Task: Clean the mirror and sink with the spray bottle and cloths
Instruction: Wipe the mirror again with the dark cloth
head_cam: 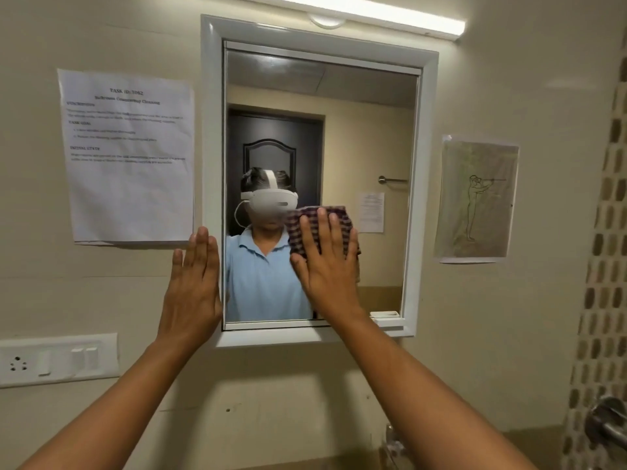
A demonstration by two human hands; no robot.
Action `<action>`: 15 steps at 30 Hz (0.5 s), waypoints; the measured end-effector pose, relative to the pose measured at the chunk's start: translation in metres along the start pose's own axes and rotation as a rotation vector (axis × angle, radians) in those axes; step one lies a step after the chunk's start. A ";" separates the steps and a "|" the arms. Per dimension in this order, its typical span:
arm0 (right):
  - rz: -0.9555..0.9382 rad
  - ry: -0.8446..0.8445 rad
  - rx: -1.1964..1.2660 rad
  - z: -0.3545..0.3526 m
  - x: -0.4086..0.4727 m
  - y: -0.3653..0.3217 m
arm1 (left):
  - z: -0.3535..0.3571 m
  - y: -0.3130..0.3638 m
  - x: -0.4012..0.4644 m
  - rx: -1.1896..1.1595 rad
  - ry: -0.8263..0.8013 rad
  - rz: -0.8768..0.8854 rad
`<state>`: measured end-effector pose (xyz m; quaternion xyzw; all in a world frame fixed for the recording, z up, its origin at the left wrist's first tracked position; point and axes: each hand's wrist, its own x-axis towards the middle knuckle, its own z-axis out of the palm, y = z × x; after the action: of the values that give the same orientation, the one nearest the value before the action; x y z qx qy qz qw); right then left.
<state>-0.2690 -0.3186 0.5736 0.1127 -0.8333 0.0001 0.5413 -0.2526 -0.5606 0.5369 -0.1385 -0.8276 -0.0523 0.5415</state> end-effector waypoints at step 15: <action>0.462 0.078 0.104 0.024 -0.069 0.052 | -0.011 0.020 -0.001 0.095 -0.047 -0.086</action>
<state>-0.2738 -0.2583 0.5071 -0.0533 -0.8142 0.1714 0.5521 -0.2371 -0.5442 0.5388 -0.0784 -0.8468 -0.0327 0.5250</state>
